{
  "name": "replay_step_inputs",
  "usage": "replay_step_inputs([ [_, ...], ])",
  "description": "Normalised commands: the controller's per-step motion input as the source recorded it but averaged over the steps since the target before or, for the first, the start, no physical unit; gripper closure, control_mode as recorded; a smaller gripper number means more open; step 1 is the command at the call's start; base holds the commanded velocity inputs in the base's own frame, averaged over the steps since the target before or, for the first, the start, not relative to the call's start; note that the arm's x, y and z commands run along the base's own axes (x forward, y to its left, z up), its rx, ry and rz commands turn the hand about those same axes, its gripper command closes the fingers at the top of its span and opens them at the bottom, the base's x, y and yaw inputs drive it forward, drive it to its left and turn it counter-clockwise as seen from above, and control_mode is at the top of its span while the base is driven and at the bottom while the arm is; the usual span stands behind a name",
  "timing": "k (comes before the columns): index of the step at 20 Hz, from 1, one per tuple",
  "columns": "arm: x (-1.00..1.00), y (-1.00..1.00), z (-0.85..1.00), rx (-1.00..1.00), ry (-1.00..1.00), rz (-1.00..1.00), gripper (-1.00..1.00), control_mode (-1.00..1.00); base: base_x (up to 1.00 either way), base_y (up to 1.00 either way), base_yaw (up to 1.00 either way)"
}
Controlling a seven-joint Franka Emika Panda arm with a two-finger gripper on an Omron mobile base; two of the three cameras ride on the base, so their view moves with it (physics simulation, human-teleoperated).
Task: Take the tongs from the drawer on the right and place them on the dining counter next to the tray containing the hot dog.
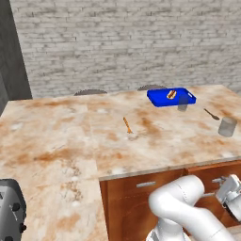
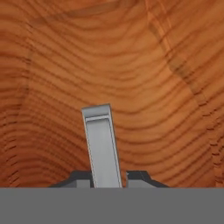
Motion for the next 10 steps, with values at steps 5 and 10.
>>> replay_step_inputs([
  [5, -0.59, 0.00, 0.00, 0.00, 0.00, -0.01, 1.00, -1.00, 0.00, 0.00, 0.00],
  [10, -0.57, 0.00, 0.00, 0.00, 0.00, -0.02, 1.00, -1.00, 0.00, 0.00, 0.00],
])
